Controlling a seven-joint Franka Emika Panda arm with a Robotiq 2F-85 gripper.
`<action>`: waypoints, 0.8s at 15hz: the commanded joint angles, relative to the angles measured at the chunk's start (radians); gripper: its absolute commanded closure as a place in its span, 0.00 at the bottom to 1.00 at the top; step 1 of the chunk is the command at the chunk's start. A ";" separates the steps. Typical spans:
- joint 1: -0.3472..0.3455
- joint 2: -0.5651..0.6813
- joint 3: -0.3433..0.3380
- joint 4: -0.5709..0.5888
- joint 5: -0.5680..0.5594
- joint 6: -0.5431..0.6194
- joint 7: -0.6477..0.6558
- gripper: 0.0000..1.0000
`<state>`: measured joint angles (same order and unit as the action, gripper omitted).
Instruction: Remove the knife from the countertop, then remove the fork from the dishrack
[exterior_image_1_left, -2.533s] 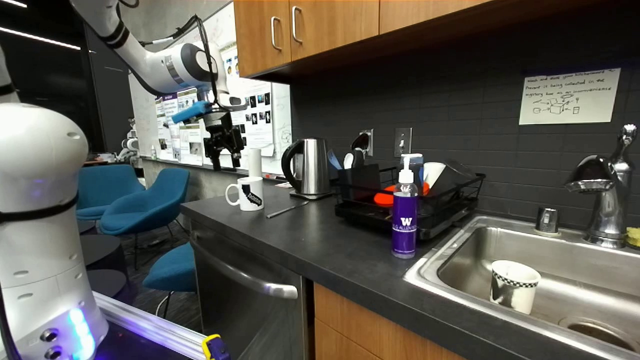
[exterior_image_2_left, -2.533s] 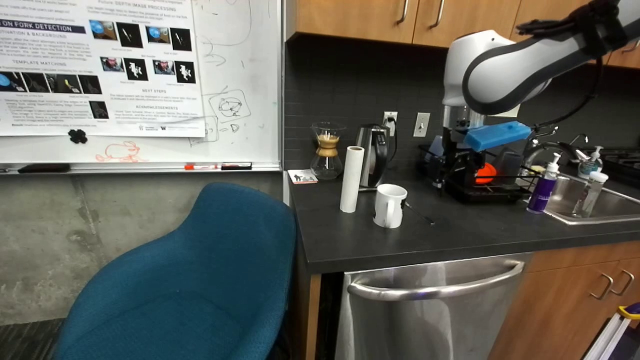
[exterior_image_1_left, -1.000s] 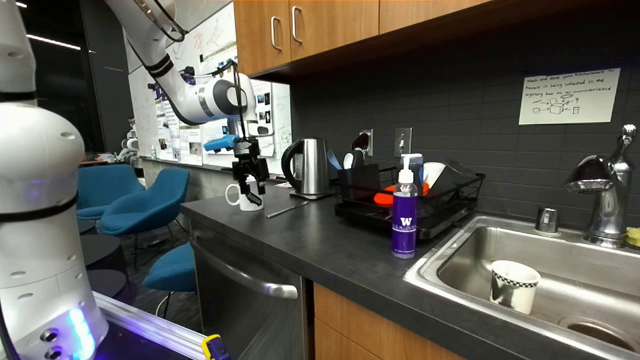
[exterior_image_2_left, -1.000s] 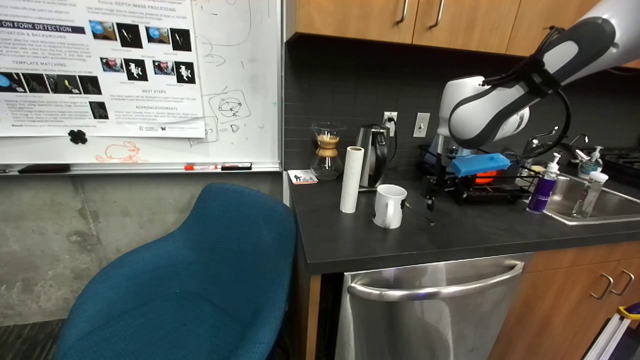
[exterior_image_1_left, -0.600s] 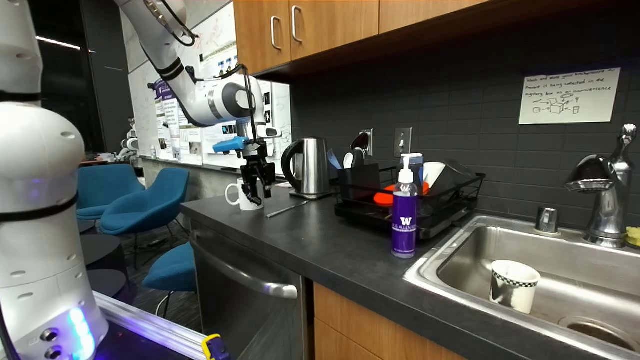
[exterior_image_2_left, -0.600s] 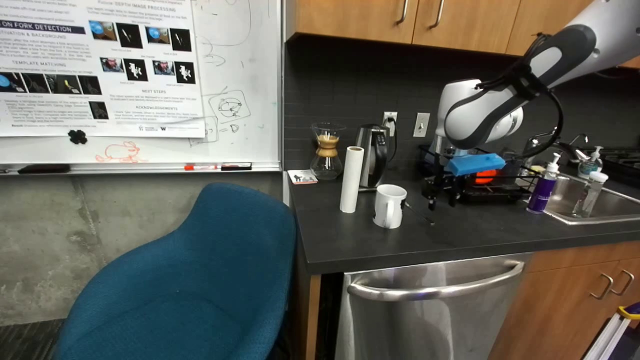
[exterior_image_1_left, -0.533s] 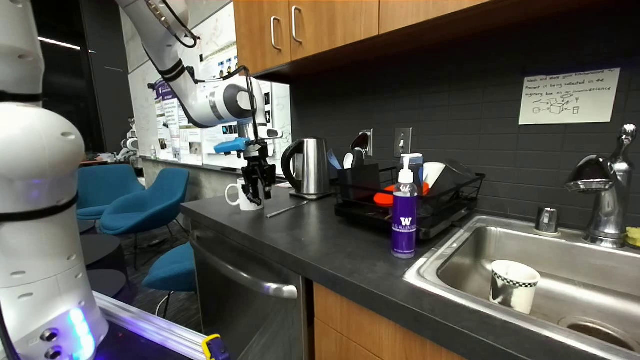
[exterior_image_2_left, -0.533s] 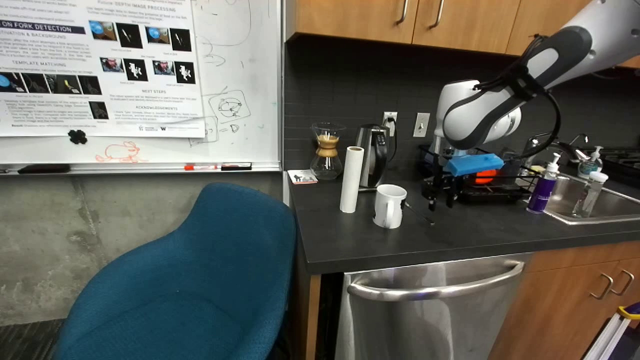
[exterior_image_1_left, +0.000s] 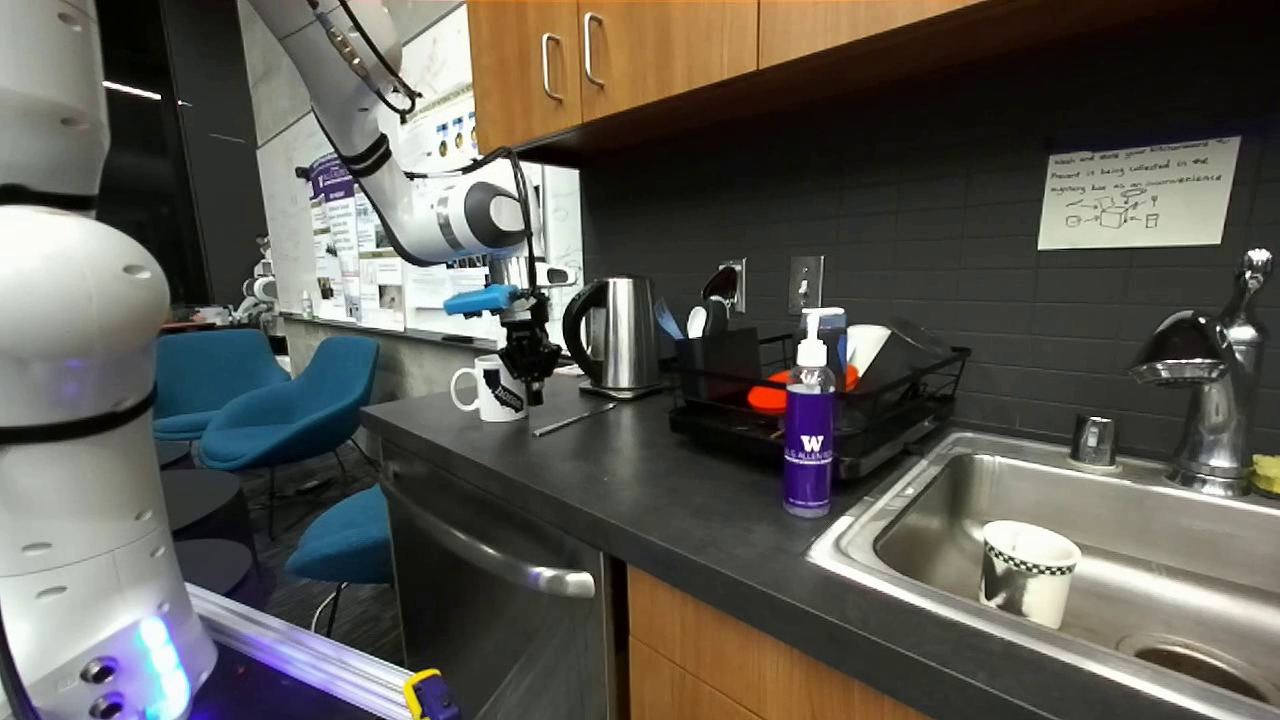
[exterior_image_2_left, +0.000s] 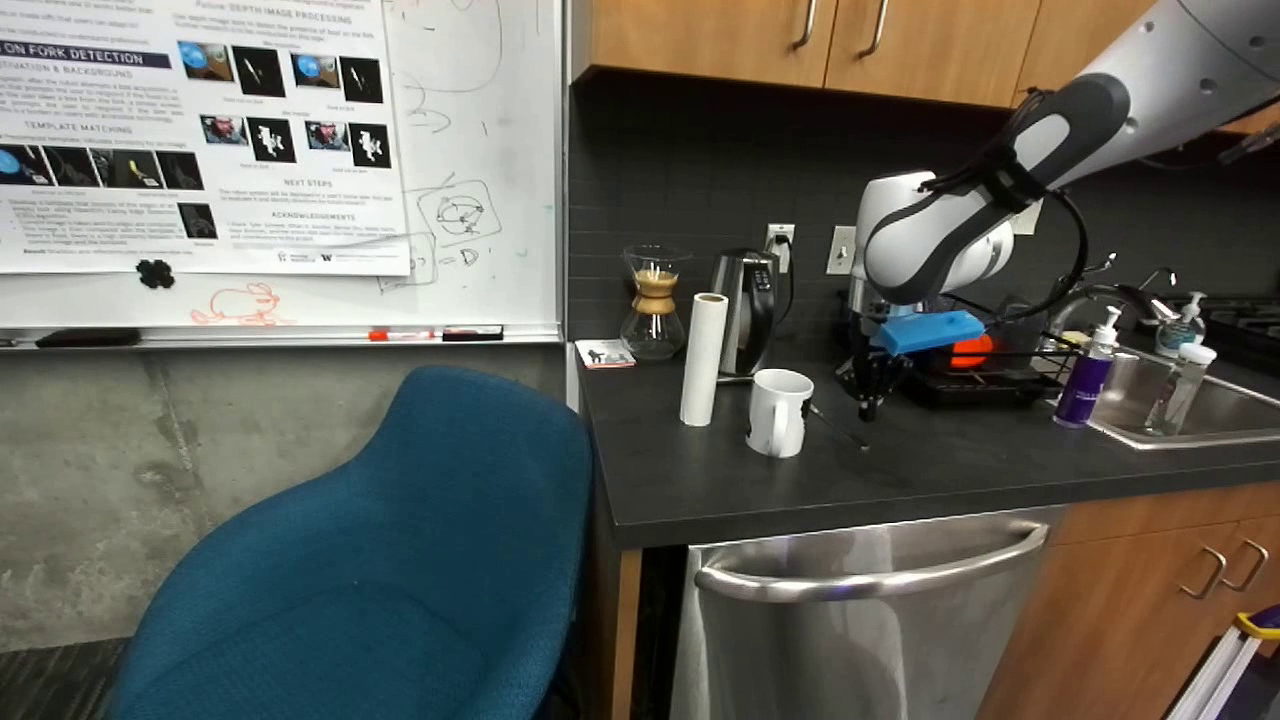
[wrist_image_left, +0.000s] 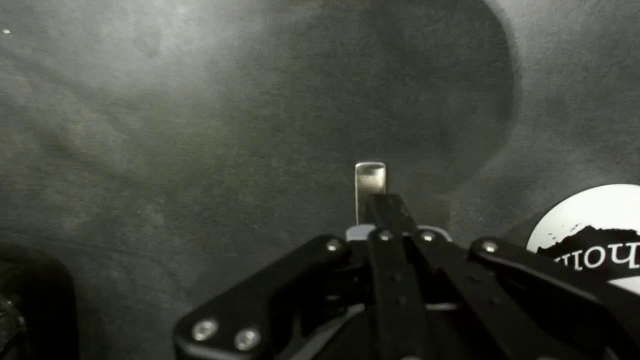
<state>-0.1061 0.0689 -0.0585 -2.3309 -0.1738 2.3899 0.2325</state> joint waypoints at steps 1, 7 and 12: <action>0.009 0.058 -0.016 0.050 0.014 0.008 -0.031 1.00; 0.009 0.114 -0.025 0.074 0.027 0.007 -0.046 1.00; 0.008 0.145 -0.033 0.083 0.040 0.003 -0.066 1.00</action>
<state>-0.1062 0.1902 -0.0773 -2.2693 -0.1522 2.3943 0.1969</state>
